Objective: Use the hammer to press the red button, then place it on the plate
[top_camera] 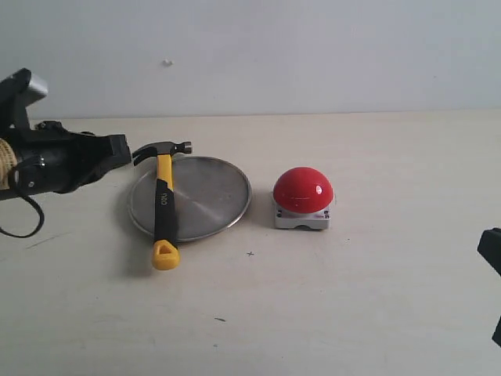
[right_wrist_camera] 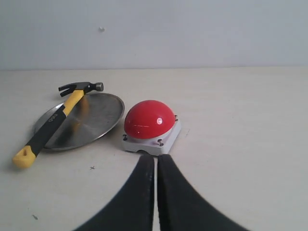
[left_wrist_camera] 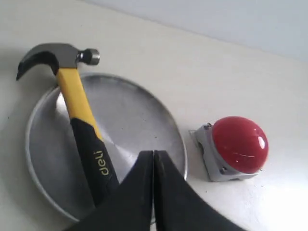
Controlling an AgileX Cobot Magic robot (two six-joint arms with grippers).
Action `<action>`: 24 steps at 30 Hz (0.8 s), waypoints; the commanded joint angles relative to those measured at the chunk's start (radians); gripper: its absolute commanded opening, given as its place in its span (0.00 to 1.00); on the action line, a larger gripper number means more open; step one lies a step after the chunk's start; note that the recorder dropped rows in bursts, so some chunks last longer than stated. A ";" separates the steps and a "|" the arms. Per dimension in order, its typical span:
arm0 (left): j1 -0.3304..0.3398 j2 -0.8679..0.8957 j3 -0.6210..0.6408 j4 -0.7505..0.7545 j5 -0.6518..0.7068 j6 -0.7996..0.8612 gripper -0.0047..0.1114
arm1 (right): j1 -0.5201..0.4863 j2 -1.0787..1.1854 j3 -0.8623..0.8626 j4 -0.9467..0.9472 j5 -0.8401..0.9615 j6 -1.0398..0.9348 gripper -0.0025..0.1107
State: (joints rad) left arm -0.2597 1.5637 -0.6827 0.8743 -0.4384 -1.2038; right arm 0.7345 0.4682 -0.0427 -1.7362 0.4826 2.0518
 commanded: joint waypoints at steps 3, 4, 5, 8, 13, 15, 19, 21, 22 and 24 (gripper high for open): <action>0.002 -0.246 0.146 -0.127 -0.005 0.264 0.04 | 0.003 -0.065 0.006 -0.008 0.017 -0.002 0.04; 0.002 -0.289 0.177 -0.160 -0.010 0.319 0.04 | 0.003 -0.069 0.006 -0.008 0.017 -0.002 0.04; 0.002 -0.334 0.211 -0.209 -0.018 0.378 0.04 | 0.003 -0.073 0.006 -0.008 0.017 -0.002 0.04; 0.002 -0.458 0.328 -0.353 -0.071 0.545 0.04 | 0.003 -0.073 0.006 -0.008 0.017 -0.002 0.04; 0.002 -0.679 0.498 -0.530 -0.120 0.708 0.04 | 0.003 -0.073 0.006 0.014 0.015 -0.002 0.04; 0.002 -0.755 0.552 -0.545 -0.120 0.741 0.04 | 0.003 -0.073 0.006 0.039 0.010 -0.002 0.04; 0.002 -0.922 0.638 -0.547 -0.106 0.811 0.04 | 0.003 -0.073 0.006 0.060 -0.005 -0.029 0.04; 0.002 -0.993 0.661 -0.547 -0.070 0.834 0.04 | 0.003 -0.073 0.006 0.060 -0.007 -0.037 0.04; 0.002 -1.030 0.668 -0.547 -0.049 0.834 0.04 | 0.003 -0.073 0.006 0.060 -0.007 -0.037 0.04; 0.002 -1.092 0.677 -0.547 -0.015 0.840 0.04 | 0.003 -0.073 0.006 0.060 -0.007 -0.037 0.04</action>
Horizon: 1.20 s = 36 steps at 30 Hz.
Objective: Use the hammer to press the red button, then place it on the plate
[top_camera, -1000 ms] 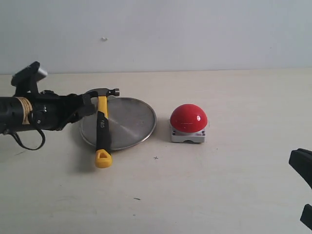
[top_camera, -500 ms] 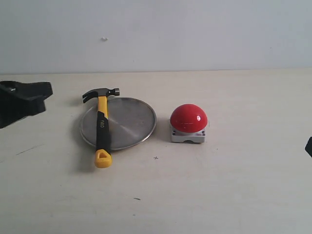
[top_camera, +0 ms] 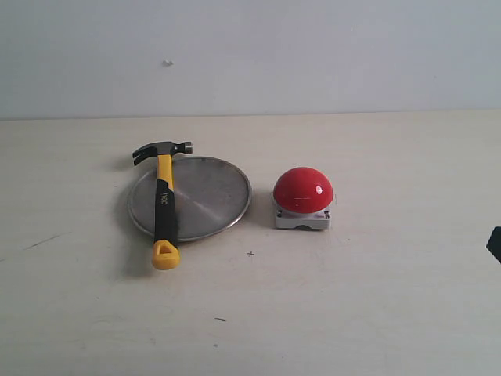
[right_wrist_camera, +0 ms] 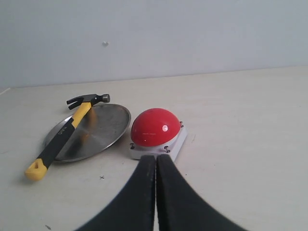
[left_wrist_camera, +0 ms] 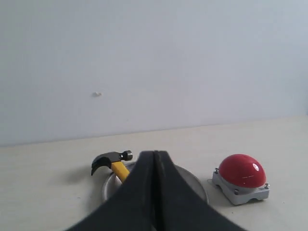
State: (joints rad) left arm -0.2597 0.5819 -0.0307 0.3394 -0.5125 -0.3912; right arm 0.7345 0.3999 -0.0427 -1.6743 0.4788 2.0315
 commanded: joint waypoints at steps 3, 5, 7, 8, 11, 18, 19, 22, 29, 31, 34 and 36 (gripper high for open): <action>0.002 -0.202 0.025 -0.020 0.138 0.071 0.04 | 0.003 -0.005 0.006 -0.002 -0.007 -0.016 0.04; 0.002 -0.262 0.025 -0.051 0.191 0.101 0.04 | 0.003 -0.005 0.006 -0.002 -0.017 -0.016 0.04; 0.002 -0.325 0.025 -0.067 0.230 0.126 0.04 | 0.003 -0.005 0.006 -0.002 -0.023 -0.016 0.04; 0.002 -0.352 0.025 -0.067 0.251 0.129 0.04 | 0.003 -0.005 0.006 -0.002 -0.025 -0.023 0.04; 0.002 -0.449 0.025 -0.065 0.334 0.132 0.04 | 0.003 -0.005 0.006 -0.002 -0.025 -0.050 0.04; 0.004 -0.582 0.025 -0.065 0.502 0.122 0.04 | 0.003 -0.005 0.006 -0.006 -0.023 -0.069 0.04; 0.004 -0.582 0.028 -0.065 0.502 0.122 0.04 | 0.003 -0.005 0.006 -0.008 -0.021 -0.075 0.04; 0.004 -0.582 0.031 -0.063 0.504 0.122 0.04 | 0.003 -0.005 0.006 -0.025 -0.012 -0.077 0.04; 0.004 -0.582 0.031 -0.099 0.637 -0.054 0.04 | 0.003 -0.005 0.006 0.051 -0.014 -0.069 0.04; 0.004 -0.582 0.031 -0.091 0.634 -0.160 0.04 | 0.003 -0.005 0.006 0.051 -0.014 -0.069 0.04; 0.004 -0.582 0.031 -0.032 0.653 -0.163 0.04 | 0.003 -0.005 0.006 0.051 -0.014 -0.069 0.04; 0.004 -0.582 0.031 -0.029 0.653 -0.163 0.04 | 0.003 -0.005 0.006 0.051 -0.014 -0.069 0.04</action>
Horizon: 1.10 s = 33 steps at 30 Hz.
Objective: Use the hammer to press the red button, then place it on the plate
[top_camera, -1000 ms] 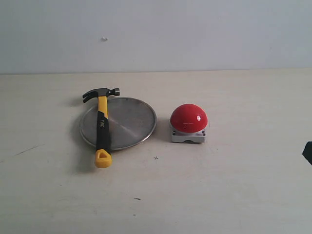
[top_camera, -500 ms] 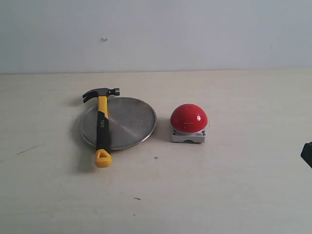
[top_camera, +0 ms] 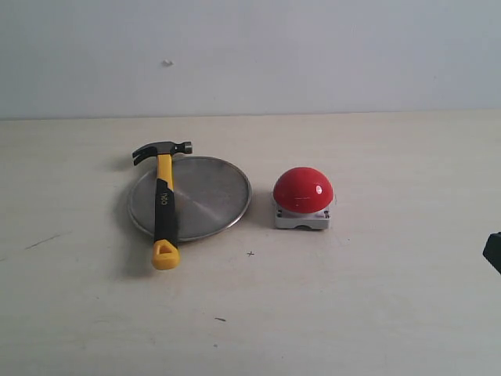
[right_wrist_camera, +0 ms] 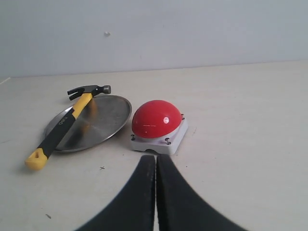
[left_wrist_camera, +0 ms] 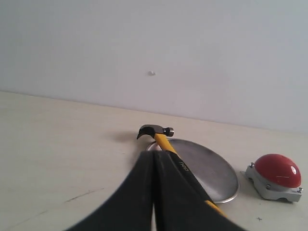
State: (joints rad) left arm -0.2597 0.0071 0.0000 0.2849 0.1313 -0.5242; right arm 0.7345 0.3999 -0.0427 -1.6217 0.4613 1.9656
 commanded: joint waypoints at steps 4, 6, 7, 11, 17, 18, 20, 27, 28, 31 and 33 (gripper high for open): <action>0.004 -0.007 0.000 0.025 0.009 -0.030 0.04 | 0.003 -0.005 0.006 -0.001 0.003 -0.003 0.04; 0.004 -0.007 0.000 0.025 0.009 -0.030 0.04 | 0.003 -0.005 0.006 -0.001 0.003 -0.003 0.04; 0.004 -0.007 0.000 0.025 0.009 -0.030 0.04 | 0.003 -0.005 0.006 -0.001 0.003 -0.003 0.04; 0.004 -0.007 0.000 0.025 0.009 -0.030 0.04 | 0.003 -0.005 0.006 -0.001 0.003 -0.003 0.04; 0.004 -0.007 0.000 0.025 0.009 -0.030 0.04 | -0.242 -0.045 0.004 -0.018 -0.105 0.009 0.04; 0.004 -0.007 0.000 0.025 0.009 -0.030 0.04 | -0.339 -0.060 0.004 -0.026 -0.172 -0.005 0.04; 0.004 -0.007 0.000 0.025 0.009 -0.030 0.04 | -0.477 -0.106 0.004 -0.086 -0.326 -0.062 0.04; 0.004 -0.007 0.000 0.025 0.009 -0.030 0.04 | -0.658 -0.259 0.004 -0.123 -0.597 -0.184 0.04; 0.004 -0.007 0.000 0.025 0.009 -0.030 0.04 | -0.658 -0.267 0.004 -0.123 -0.595 -0.184 0.04; 0.004 -0.007 0.000 0.025 0.009 -0.030 0.04 | -0.658 -0.282 0.004 -0.099 -0.564 -0.184 0.04; 0.004 -0.007 0.000 0.025 0.009 -0.030 0.04 | -0.658 -0.284 0.004 -0.060 -0.562 -0.187 0.04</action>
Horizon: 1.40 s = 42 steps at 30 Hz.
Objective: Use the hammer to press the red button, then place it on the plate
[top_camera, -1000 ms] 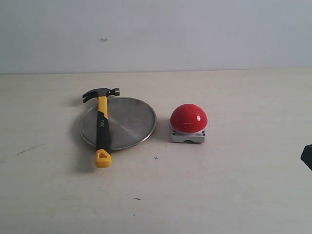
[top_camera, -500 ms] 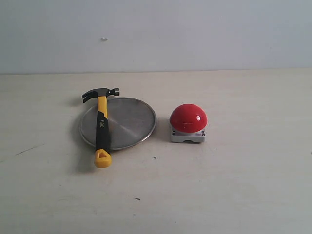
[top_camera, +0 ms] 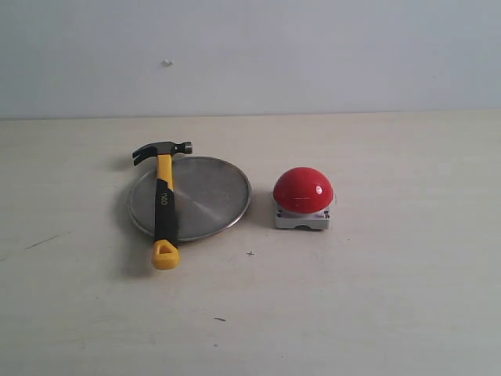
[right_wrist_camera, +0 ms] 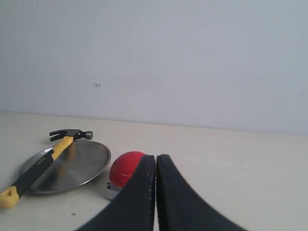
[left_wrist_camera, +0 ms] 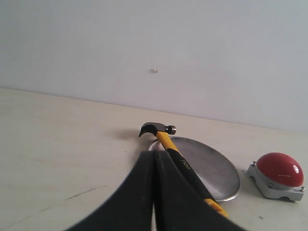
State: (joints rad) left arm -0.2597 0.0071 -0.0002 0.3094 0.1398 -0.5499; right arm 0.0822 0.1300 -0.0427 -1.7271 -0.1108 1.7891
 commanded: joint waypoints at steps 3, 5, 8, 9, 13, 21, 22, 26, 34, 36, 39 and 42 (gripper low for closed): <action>0.004 -0.007 0.000 0.001 0.001 -0.005 0.04 | -0.006 -0.014 0.004 0.198 0.012 -0.125 0.04; 0.004 -0.007 0.000 0.001 0.001 -0.005 0.04 | -0.006 -0.014 0.004 0.704 0.076 -0.543 0.04; 0.004 -0.007 0.000 0.001 0.001 -0.005 0.04 | -0.008 -0.014 0.002 1.539 0.137 -1.390 0.04; 0.004 -0.007 0.000 0.001 0.001 -0.005 0.04 | -0.008 -0.014 0.012 1.714 0.141 -1.679 0.04; 0.004 -0.007 0.000 0.001 0.001 -0.005 0.04 | -0.040 -0.065 0.043 1.647 0.161 -1.657 0.04; 0.004 -0.007 0.000 0.001 0.001 -0.005 0.04 | -0.060 -0.096 0.043 1.647 0.248 -1.657 0.04; 0.004 -0.007 0.000 0.001 0.001 -0.005 0.04 | -0.060 -0.096 0.043 1.647 0.243 -1.657 0.04; 0.004 -0.007 0.000 0.001 0.001 -0.005 0.04 | -0.060 -0.096 0.043 1.649 0.243 -1.657 0.04; 0.004 -0.007 0.000 0.001 0.001 -0.005 0.04 | -0.060 -0.096 0.043 1.650 0.243 -1.655 0.04; 0.004 -0.007 0.000 0.001 0.001 -0.005 0.04 | -0.060 -0.096 0.043 1.650 0.243 -1.655 0.04; 0.004 -0.007 0.000 0.001 0.001 -0.005 0.04 | -0.060 -0.096 0.043 1.650 0.243 -1.655 0.04; 0.004 -0.007 0.000 0.001 0.001 -0.005 0.04 | -0.060 -0.096 0.043 1.650 0.243 -1.655 0.04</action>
State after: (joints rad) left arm -0.2597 0.0071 -0.0002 0.3094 0.1417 -0.5499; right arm 0.0279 0.0418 -0.0040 -0.0765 0.1345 0.1410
